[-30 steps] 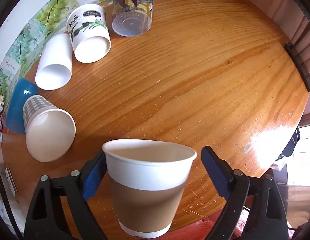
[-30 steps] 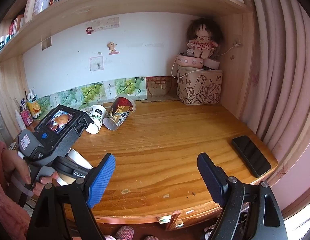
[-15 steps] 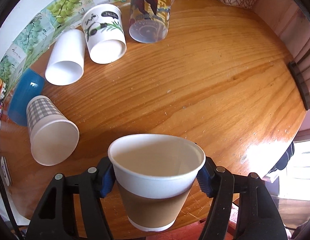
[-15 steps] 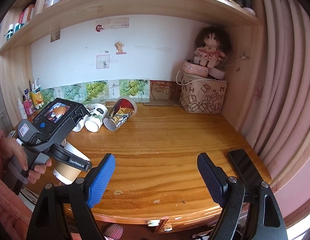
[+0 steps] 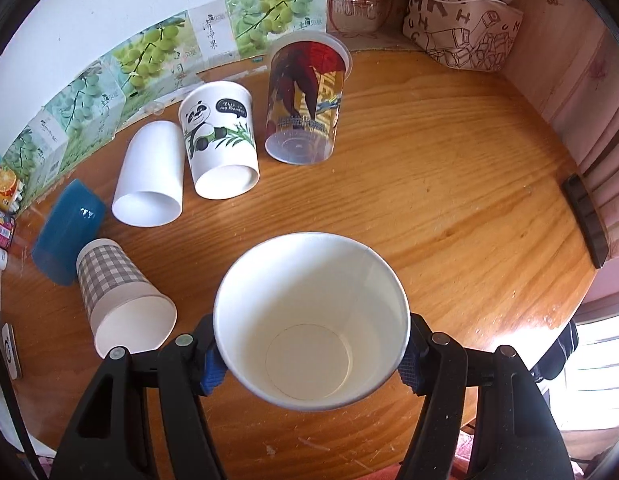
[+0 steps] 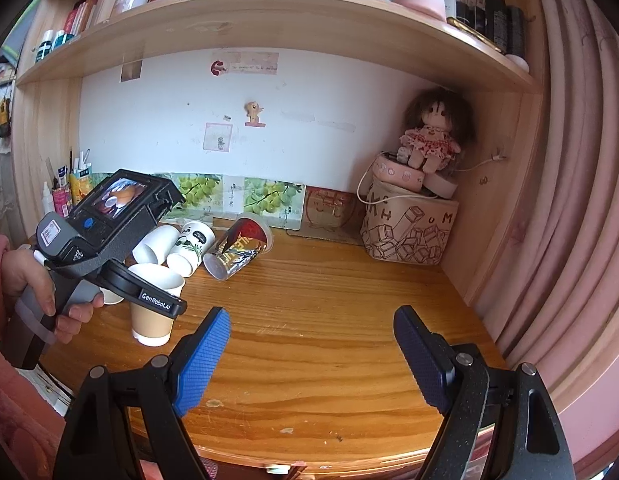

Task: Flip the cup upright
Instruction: 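Lower the cup upright onto the desk with the left tool and open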

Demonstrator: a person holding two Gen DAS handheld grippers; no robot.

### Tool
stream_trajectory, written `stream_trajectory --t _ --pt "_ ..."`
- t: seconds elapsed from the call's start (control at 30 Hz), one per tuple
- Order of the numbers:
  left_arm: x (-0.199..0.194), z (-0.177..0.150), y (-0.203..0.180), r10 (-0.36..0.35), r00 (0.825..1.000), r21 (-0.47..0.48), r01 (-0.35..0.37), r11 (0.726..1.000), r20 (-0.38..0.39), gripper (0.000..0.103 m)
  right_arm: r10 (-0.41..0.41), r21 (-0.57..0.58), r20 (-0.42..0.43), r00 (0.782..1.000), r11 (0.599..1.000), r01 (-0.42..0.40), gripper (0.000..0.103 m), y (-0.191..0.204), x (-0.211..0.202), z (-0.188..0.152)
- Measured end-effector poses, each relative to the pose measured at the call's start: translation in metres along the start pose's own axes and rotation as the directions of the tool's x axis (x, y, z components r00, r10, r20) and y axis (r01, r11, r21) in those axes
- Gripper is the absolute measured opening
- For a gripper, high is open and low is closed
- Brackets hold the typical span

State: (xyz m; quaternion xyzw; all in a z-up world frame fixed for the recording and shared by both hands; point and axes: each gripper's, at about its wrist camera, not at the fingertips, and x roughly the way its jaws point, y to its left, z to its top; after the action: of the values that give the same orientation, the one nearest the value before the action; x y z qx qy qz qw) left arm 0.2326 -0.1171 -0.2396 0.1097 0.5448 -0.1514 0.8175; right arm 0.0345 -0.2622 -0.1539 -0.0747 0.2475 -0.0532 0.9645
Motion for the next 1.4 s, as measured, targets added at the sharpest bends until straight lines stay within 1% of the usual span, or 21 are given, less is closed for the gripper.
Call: stream_trajectory --t 0.23,0.33,0.53,0.63,0.77,0.9,1.1,1.2,1.4 --pt "0.003 0.004 -0.005 -0.015 0.999 -0.012 0.015 1.0 0.04 0.07 -0.018 -0.038 -0.009 1.0 0.999 0.017 0.084 -0.005 0.001 -0.002" --pt "0.006 0.003 -0.006 -0.024 0.999 -0.022 0.025 0.999 0.044 0.07 -0.019 -0.049 -0.015 1.0 0.999 0.018 0.084 -0.006 0.003 -0.001" --pt "0.004 0.0 -0.006 -0.067 0.995 -0.049 0.07 0.996 0.069 0.07 0.003 -0.055 -0.022 1.0 0.998 -0.004 0.084 -0.006 0.005 -0.003" --pt "0.003 -0.003 -0.006 -0.064 0.995 -0.048 0.068 0.997 0.075 0.071 0.013 -0.062 -0.02 1.0 0.998 -0.014 0.084 -0.004 0.005 -0.003" --pt "-0.001 -0.009 -0.004 -0.065 0.994 -0.051 0.07 0.996 0.088 0.071 0.035 -0.068 -0.025 0.999 0.997 -0.037 0.084 -0.001 0.007 -0.003" --pt "-0.006 -0.014 -0.004 -0.081 0.992 -0.052 0.087 0.995 0.101 0.079 0.059 -0.08 -0.029 0.998 0.995 -0.061 0.084 0.002 0.007 -0.003" --pt "-0.013 -0.02 -0.004 -0.066 0.992 -0.053 0.072 0.996 0.11 0.082 0.1 -0.08 -0.044 0.994 0.991 -0.103 0.084 0.007 0.009 -0.007" --pt "-0.019 -0.022 -0.002 -0.072 0.991 -0.073 0.081 0.994 0.11 0.082 0.126 -0.076 -0.051 0.991 0.989 -0.13 0.084 0.011 0.012 -0.009" --pt "-0.043 -0.028 0.008 -0.069 0.987 -0.11 0.085 0.99 0.145 0.082 0.188 -0.044 -0.072 0.98 0.981 -0.191 0.084 0.022 0.018 -0.008"
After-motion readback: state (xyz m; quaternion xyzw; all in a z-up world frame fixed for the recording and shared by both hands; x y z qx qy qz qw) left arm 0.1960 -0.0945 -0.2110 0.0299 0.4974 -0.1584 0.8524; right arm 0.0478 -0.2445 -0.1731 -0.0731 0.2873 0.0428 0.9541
